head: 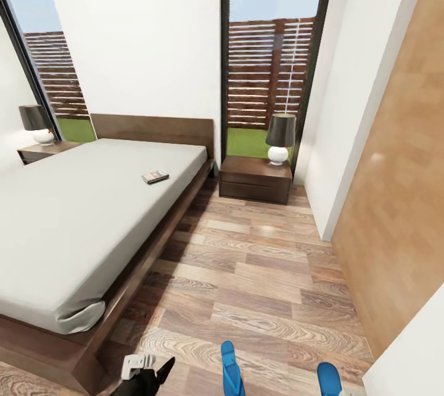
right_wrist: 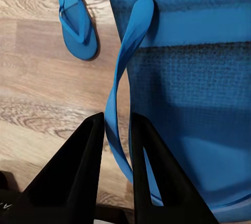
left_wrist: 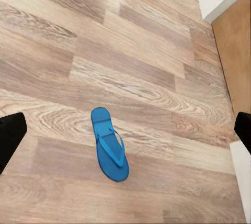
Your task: In the bedroom, move the book from the bed onto either nightstand, and place the two sandals side by side next to the bed.
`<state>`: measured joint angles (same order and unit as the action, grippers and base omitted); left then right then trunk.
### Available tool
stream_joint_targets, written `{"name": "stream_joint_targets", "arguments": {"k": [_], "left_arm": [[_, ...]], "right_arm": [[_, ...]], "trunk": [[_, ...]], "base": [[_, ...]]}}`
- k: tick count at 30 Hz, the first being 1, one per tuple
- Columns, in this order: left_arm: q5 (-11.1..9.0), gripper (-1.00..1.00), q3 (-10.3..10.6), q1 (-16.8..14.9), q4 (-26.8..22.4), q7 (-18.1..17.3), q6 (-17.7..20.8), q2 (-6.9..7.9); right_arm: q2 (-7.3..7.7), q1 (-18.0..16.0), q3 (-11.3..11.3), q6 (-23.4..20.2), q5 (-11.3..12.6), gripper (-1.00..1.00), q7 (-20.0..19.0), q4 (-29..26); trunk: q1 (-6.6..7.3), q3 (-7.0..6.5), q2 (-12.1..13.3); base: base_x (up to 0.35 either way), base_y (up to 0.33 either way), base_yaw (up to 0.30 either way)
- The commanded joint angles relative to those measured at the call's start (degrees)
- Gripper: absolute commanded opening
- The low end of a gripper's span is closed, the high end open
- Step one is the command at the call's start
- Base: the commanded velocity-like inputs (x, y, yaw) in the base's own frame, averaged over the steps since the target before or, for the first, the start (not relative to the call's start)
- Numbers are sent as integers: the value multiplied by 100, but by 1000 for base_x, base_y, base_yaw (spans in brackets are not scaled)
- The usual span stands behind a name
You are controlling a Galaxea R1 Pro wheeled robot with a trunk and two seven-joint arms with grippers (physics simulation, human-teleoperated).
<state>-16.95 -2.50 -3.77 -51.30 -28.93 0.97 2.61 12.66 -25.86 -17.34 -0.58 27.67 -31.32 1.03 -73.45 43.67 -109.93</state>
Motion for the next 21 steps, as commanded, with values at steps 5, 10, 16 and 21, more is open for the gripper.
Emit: {"name": "stream_joint_targets", "arguments": {"k": [5, 10, 16, 21], "left_arm": [[-32, 100, 85, -37, -1690, 1200, 1339, -502], [-36, 100, 645, -357, -2192, 2160, 1954, -863], [-51, 100, 1208, -1077, -1301, 2727, 2062, -1006], [-43, 100, 1265, -1716, -286, 2812, 2074, -1079]], "right_arm": [[0, -6, -43, -12, 72, -100, -41, 11], [2, -6, -46, -12, 71, -100, -34, 11], [3, -7, -42, -12, 67, -100, -32, 11], [5, -8, -42, -12, 71, -100, -32, 11]], "trunk": [[1, 5, -2], [1, 5, -2], [1, 5, -2], [1, 5, -2]], "base": [[89, -54, 0], [138, -99, 0], [184, -134, 0], [234, -136, 0]]}}
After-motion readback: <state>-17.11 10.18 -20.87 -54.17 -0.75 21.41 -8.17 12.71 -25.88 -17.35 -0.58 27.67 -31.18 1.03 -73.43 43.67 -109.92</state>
